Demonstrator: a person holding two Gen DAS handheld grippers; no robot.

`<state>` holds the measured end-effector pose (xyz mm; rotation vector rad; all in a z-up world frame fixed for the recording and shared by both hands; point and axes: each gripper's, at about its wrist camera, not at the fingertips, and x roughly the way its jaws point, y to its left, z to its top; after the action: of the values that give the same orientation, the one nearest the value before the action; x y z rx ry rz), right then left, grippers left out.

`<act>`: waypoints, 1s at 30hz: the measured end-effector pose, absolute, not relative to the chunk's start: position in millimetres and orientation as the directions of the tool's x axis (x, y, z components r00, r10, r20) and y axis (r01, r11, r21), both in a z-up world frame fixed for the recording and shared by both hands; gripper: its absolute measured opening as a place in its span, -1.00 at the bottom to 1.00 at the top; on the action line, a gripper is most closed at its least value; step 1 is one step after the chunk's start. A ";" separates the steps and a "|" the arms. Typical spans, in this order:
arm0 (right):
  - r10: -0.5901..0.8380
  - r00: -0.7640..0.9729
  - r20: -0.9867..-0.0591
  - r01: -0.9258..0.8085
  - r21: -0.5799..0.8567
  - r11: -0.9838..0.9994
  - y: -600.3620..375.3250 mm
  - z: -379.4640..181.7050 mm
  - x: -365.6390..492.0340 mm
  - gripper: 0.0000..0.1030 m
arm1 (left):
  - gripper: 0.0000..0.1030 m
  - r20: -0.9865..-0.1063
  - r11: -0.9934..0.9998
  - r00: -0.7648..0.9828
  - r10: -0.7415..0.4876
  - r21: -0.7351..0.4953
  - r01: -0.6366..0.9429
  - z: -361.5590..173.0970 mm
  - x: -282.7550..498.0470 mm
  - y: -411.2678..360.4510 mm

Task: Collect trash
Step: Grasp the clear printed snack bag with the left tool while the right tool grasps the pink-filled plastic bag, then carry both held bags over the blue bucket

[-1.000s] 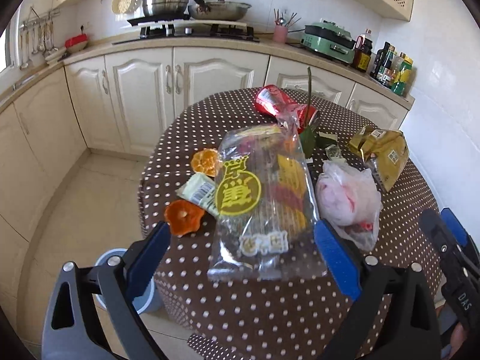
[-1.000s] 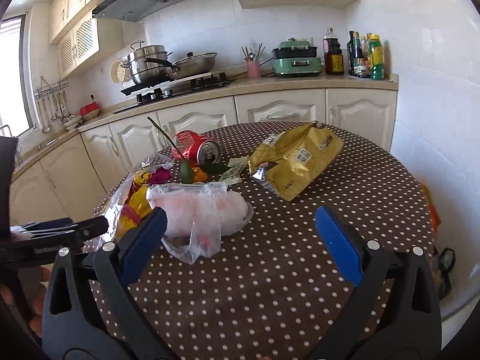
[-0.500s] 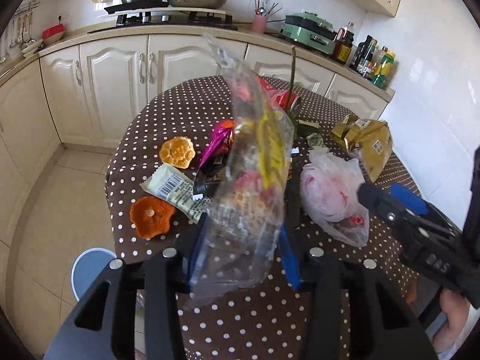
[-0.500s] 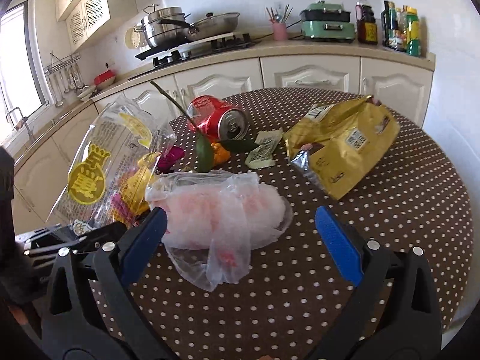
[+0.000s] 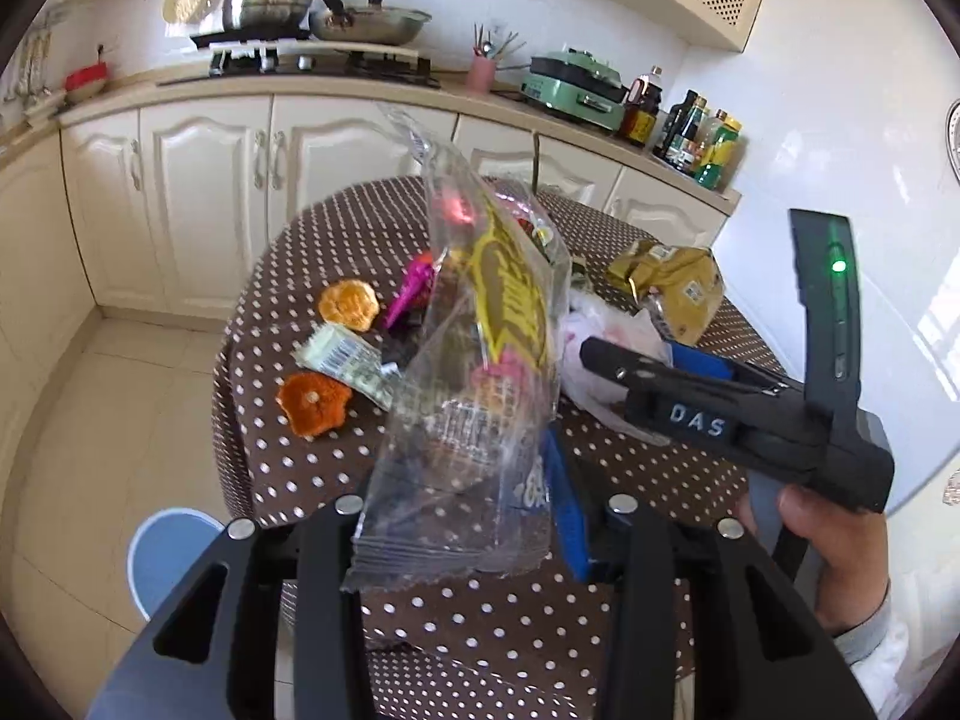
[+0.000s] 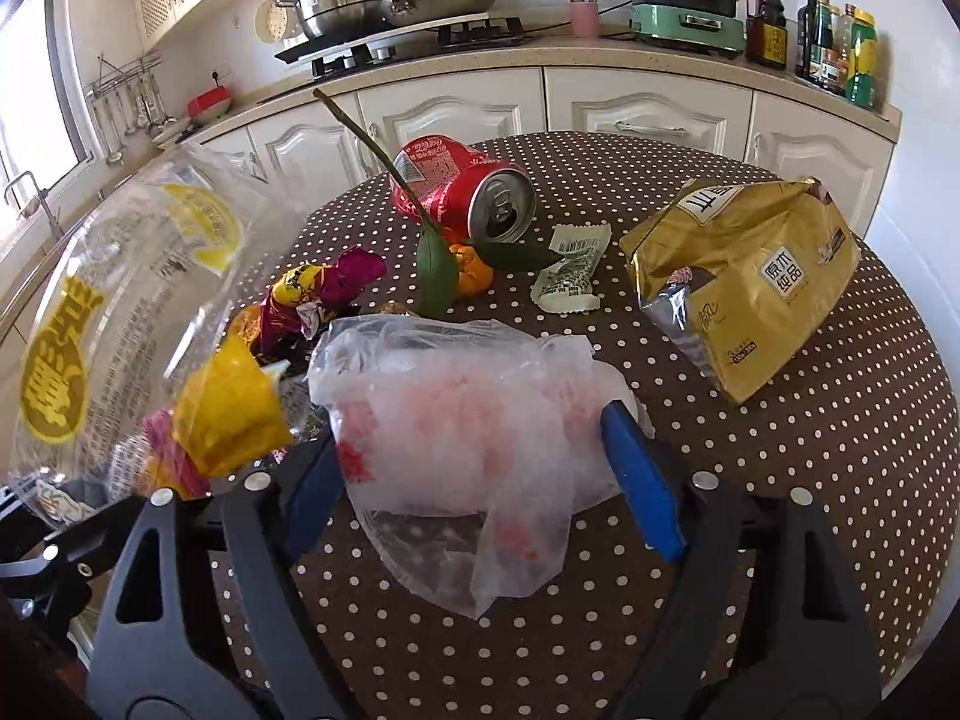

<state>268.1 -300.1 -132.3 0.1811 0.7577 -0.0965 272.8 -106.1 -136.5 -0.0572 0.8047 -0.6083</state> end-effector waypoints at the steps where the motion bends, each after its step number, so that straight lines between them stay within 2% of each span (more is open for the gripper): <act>1: -0.018 0.730 -0.683 0.151 0.134 0.979 -300.9 -131.2 265.6 0.31 | -0.24 -0.665 0.837 0.538 -0.518 -0.264 0.479 -138.4 273.7 -106.3; 3: -0.020 0.732 -0.681 0.151 0.134 0.979 -301.8 -131.4 259.7 0.30 | -0.16 -0.660 0.840 0.547 -0.515 -0.260 0.476 -139.5 271.7 -103.5; 7: -0.017 0.736 -0.676 0.146 0.135 0.980 -302.3 -132.9 252.4 0.29 | 0.12 -0.649 0.843 0.564 -0.511 -0.247 0.478 -137.2 268.1 -98.3; 8: -0.016 0.737 -0.675 0.146 0.136 0.980 -302.5 -133.2 251.4 0.29 | 0.28 -0.645 0.847 0.576 -0.502 -0.232 0.478 -135.6 266.9 -96.9; 9: -0.015 0.739 -0.673 0.146 0.139 0.979 -303.1 -133.5 250.4 0.29 | 0.33 -0.642 0.851 0.585 -0.496 -0.226 0.474 -134.8 266.2 -95.3; 14: -0.021 0.746 -0.665 0.149 0.136 0.980 -301.2 -134.5 247.8 0.27 | 0.32 -0.625 0.847 0.590 -0.511 -0.251 0.468 -129.5 267.7 -83.2; 16: -0.024 0.749 -0.662 0.148 0.132 0.980 -299.7 -135.0 247.6 0.24 | -0.06 -0.614 0.847 0.599 -0.514 -0.250 0.470 -128.1 265.3 -80.4; 17: -0.025 0.751 -0.659 0.147 0.130 0.981 -299.4 -135.5 246.3 0.24 | -0.45 -0.617 0.842 0.589 -0.522 -0.265 0.469 -128.4 266.8 -79.1; 19: -0.027 0.751 -0.660 0.145 0.125 0.981 -298.0 -136.2 246.1 0.22 | -0.56 -0.620 0.831 0.569 -0.540 -0.290 0.474 -130.0 270.1 -78.1; 21: -0.028 0.759 -0.650 0.145 0.128 0.981 -297.9 -135.1 244.9 0.19 | -0.79 -0.618 0.832 0.571 -0.541 -0.293 0.471 -131.7 270.1 -79.0; 24: -0.025 0.777 -0.628 0.142 0.135 0.981 -297.8 -131.2 238.7 0.12 | -0.93 -0.588 0.829 0.596 -0.546 -0.281 0.483 -127.7 261.9 -79.2; 30: -0.059 0.848 -0.527 0.140 0.114 0.984 -289.6 -102.3 217.8 0.01 | -0.96 -0.504 0.794 0.623 -0.598 -0.264 0.548 -111.3 240.2 -77.0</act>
<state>217.8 -289.6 -102.3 0.1500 0.5496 -0.1052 240.2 -77.0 -111.3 -0.0874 0.6109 -0.6586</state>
